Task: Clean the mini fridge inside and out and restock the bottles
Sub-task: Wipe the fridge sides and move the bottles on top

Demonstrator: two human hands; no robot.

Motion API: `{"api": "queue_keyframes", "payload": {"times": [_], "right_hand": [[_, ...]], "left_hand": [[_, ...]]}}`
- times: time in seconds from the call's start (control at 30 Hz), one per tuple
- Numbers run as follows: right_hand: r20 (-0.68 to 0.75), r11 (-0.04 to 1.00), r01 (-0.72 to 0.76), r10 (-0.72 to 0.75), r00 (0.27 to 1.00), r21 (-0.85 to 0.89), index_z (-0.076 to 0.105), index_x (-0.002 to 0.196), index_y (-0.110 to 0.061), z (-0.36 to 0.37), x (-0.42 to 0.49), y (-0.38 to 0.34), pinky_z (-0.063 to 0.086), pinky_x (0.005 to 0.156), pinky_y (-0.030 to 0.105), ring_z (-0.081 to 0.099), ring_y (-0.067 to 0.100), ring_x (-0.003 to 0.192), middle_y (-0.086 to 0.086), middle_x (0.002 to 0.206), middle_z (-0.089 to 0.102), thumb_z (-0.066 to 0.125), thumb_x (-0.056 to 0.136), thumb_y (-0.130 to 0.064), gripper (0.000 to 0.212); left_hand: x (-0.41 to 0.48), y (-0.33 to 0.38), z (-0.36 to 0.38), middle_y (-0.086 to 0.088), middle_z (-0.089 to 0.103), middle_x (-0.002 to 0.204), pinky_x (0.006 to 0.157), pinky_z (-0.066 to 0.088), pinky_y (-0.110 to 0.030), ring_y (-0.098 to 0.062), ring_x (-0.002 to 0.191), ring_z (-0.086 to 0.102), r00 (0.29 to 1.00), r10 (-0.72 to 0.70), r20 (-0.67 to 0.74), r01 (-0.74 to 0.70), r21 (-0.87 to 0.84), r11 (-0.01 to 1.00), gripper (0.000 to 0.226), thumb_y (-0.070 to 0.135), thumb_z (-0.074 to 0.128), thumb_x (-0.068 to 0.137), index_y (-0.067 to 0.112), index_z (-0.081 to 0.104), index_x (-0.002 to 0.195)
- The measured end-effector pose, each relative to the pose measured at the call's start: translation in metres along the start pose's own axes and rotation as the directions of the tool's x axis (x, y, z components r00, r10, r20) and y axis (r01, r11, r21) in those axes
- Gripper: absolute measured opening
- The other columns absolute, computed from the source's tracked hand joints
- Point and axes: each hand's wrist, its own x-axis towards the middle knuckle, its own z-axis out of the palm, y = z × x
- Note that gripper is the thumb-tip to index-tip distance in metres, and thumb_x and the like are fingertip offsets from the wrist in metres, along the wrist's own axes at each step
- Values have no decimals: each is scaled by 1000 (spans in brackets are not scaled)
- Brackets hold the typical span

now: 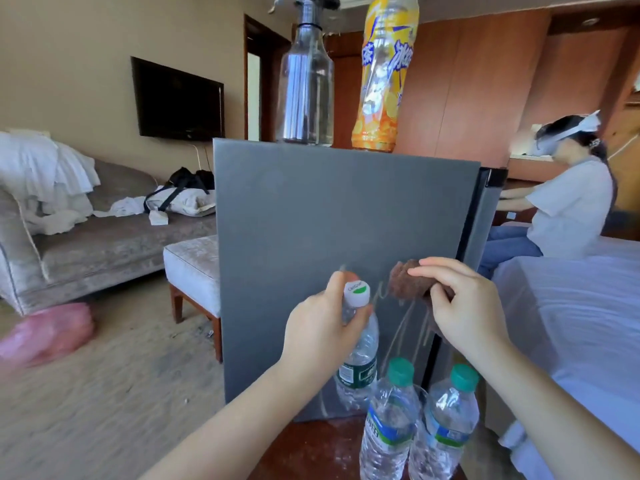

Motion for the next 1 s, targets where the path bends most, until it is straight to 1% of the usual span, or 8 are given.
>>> {"api": "queue_keyframes", "payload": {"times": [0.13, 0.27, 0.43, 0.53, 0.7, 0.8, 0.87, 1.0], "right_hand": [[-93, 993, 82, -75, 993, 83, 76, 95, -23, 0, 28, -15, 42, 91, 11, 63, 11, 98, -10, 108, 67, 54, 74, 16, 49], [-169, 979, 127, -100, 981, 159, 75, 98, -20, -6, 54, -35, 39, 93, 7, 60, 7, 102, -8, 112, 66, 54, 76, 17, 48], [-315, 952, 246, -181, 932, 181, 76, 98, -18, -22, 103, -67, 40, 93, 7, 61, 9, 102, -6, 112, 66, 51, 77, 15, 46], [-370, 922, 351, -272, 888, 166, 75, 98, -18, -28, 137, -93, 49, 89, 25, 62, 14, 102, -4, 111, 67, 47, 76, 9, 45], [-205, 898, 426, -400, 893, 106, 74, 99, -21, -9, 170, -124, 53, 79, 35, 62, 21, 101, -5, 112, 67, 46, 79, 9, 46], [-54, 954, 284, -280, 958, 92, 72, 101, -27, 14, 173, -121, 45, 75, 26, 60, 19, 101, -9, 114, 66, 44, 83, 5, 46], [-64, 978, 194, -189, 980, 82, 71, 103, -30, 22, 172, -118, 39, 68, 24, 61, 20, 98, -10, 114, 65, 44, 87, 1, 45], [-79, 977, 205, -200, 977, 62, 71, 104, -29, 24, 169, -118, 36, 65, 24, 61, 21, 95, -9, 114, 65, 44, 88, 1, 43]], "left_hand": [[39, 33, -75, 10, 70, 81, 71, 53, -35, -14, 78, 67, 988, 89, -130, -96, -49, 994, 27, 39, 66, 82, 32, 55, 105], [74, 59, -148, 14, 69, 75, 71, 50, -20, 3, 73, 64, 965, 105, -240, -116, -30, 993, 25, 39, 69, 80, 32, 62, 103], [112, 82, -227, 6, 73, 76, 74, 59, -40, -13, 71, 70, 926, 118, -358, -175, -129, 976, 25, 37, 71, 76, 28, 67, 99], [138, 95, -261, -3, 74, 85, 72, 59, -45, -24, 78, 71, 895, 120, -430, -197, -138, 971, 27, 36, 71, 74, 24, 67, 97], [190, 96, -285, -7, 72, 90, 76, 58, -49, -32, 84, 70, 862, 57, -504, -162, -168, 972, 26, 36, 68, 74, 24, 63, 97], [215, 90, -284, -3, 71, 87, 75, 59, -45, -25, 79, 71, 844, 18, -537, -134, -177, 975, 20, 36, 65, 74, 27, 61, 92], [228, 88, -280, 1, 70, 87, 77, 59, -42, -19, 77, 68, 826, 17, -563, -133, -165, 977, 26, 40, 62, 72, 26, 62, 94], [247, 82, -272, -2, 70, 88, 78, 56, -39, -21, 83, 68, 809, 71, -583, -119, -45, 992, 43, 45, 55, 72, 20, 64, 106]]}}
